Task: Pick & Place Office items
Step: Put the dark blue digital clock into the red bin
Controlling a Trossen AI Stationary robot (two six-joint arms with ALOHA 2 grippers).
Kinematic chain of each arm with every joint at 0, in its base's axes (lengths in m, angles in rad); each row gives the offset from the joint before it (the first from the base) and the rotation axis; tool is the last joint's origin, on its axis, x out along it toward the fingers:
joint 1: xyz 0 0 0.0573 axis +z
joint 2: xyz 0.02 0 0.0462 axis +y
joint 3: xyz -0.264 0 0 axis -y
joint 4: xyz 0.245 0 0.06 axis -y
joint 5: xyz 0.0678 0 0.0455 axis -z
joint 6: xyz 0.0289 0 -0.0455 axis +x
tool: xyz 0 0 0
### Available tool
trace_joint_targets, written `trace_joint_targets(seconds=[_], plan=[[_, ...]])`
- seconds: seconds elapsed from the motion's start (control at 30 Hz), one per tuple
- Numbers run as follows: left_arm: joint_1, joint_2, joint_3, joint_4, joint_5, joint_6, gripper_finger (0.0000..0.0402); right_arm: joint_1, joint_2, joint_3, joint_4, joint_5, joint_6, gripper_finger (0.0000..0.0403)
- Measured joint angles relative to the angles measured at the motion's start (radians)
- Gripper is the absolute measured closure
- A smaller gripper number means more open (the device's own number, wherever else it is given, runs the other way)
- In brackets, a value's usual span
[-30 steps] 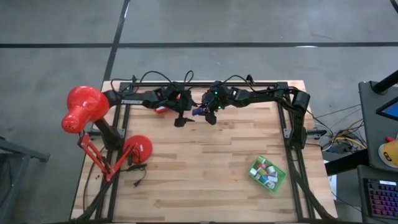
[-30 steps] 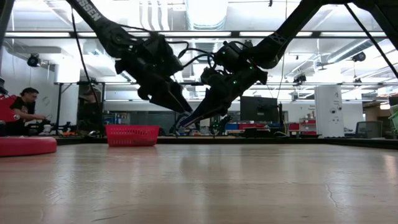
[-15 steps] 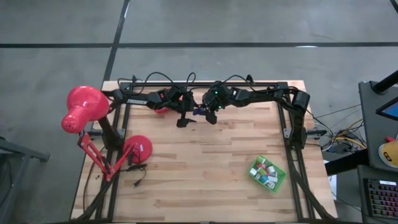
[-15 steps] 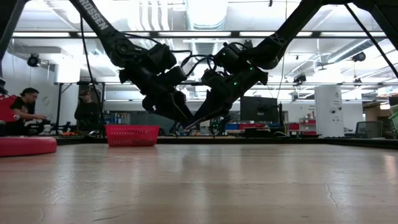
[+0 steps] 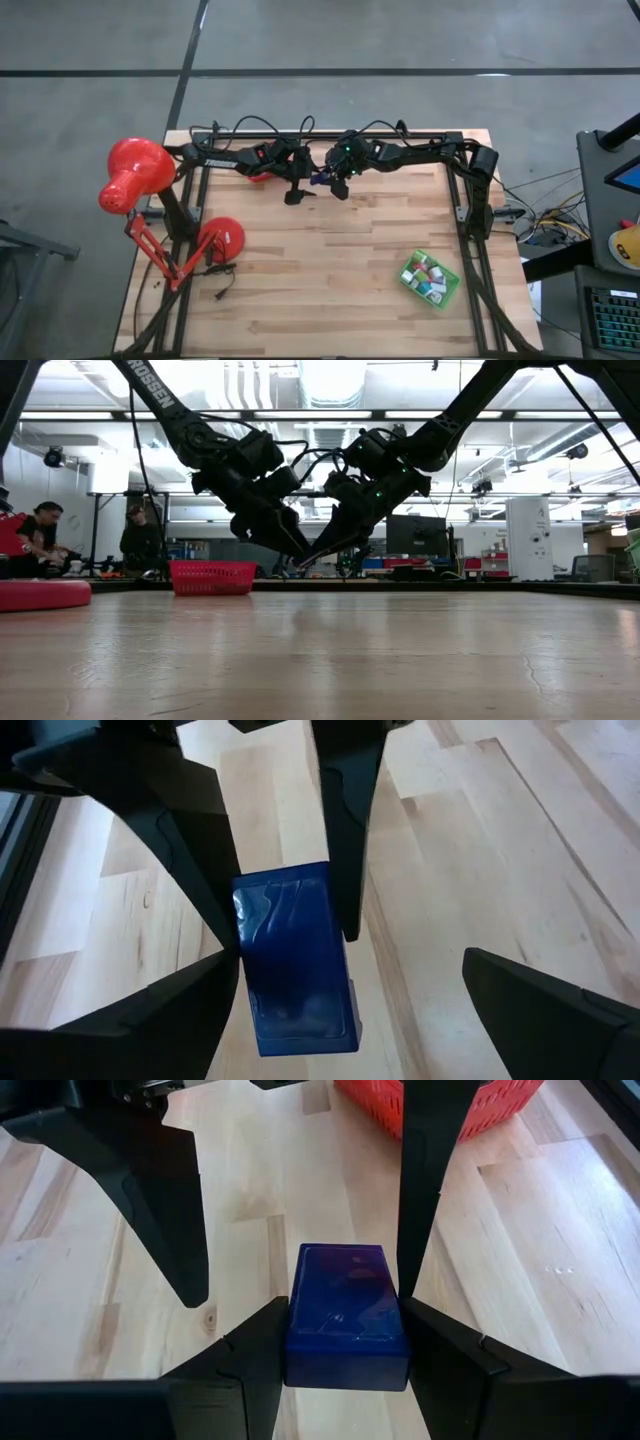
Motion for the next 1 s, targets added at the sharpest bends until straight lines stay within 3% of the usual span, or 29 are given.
trace_joint_targets(seconds=[0.6,1.0], plan=[[0.000,0.000,0.000,-0.009,-0.001,-0.042,0.0136,0.005,0.000,0.000,0.000,-0.009,0.000,0.0227],[-0.001,0.001,0.000,-0.021,-0.068,-0.047,0.0222,0.012,-0.002,0.006,0.025,-0.007,-0.007,0.0227]])
